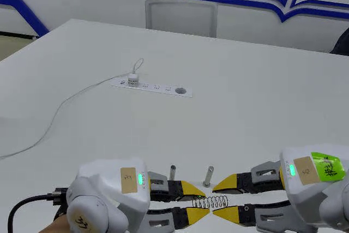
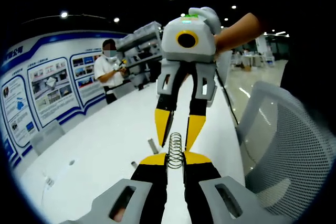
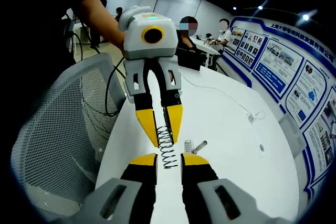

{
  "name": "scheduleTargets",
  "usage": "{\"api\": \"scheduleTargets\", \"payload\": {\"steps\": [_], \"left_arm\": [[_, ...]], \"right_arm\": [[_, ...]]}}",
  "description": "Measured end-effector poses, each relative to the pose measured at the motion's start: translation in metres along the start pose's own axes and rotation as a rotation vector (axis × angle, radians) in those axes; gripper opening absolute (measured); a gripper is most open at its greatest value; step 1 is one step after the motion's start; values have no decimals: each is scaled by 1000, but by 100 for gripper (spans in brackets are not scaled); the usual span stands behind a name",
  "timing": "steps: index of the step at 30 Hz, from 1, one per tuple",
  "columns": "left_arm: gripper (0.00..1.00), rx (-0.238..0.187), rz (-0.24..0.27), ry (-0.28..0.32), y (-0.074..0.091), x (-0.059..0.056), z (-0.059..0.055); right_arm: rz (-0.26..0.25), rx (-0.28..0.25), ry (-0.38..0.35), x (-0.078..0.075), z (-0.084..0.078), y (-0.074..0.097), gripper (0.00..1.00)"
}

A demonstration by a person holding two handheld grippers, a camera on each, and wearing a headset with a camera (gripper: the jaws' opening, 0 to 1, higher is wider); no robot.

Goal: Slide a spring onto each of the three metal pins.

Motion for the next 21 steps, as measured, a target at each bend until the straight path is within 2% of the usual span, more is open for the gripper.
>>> {"api": "scheduleTargets", "payload": {"steps": [2, 4, 5, 11, 16, 19, 21], "left_arm": [[9, 1, -3, 2, 0, 0, 0], [10, 6, -2, 0, 0, 1, -1], [10, 7, -6, 4, 0, 0, -1], [10, 11, -9, -1, 1, -1, -2], [10, 25, -13, 5, 1, -1, -5], [10, 34, -12, 9, 0, -1, -6], [10, 33, -13, 13, 0, -2, -7]], "right_arm": [[-8, 28, 16, -1, -7, -3, 17], [-3, 26, 10, -2, -9, -3, 12], [-4, 7, -6, -2, -7, -2, 11], [32, -26, -54, -1, -4, 2, 11], [71, -105, -127, 0, 6, 10, 11], [78, -115, -118, 2, 10, 11, 11], [93, -141, -137, 3, 14, 14, 11]]}}
Point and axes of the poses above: the centre of the closed fingertips' face, and the gripper's own axes: y roughly backward along the fingers, x roughly to its left, z roughly out of its top, the point moved 3 cm from there along y, roughly backward along the fingers, and after that the axes turned 9 degrees about x, right-handed, at the moved point
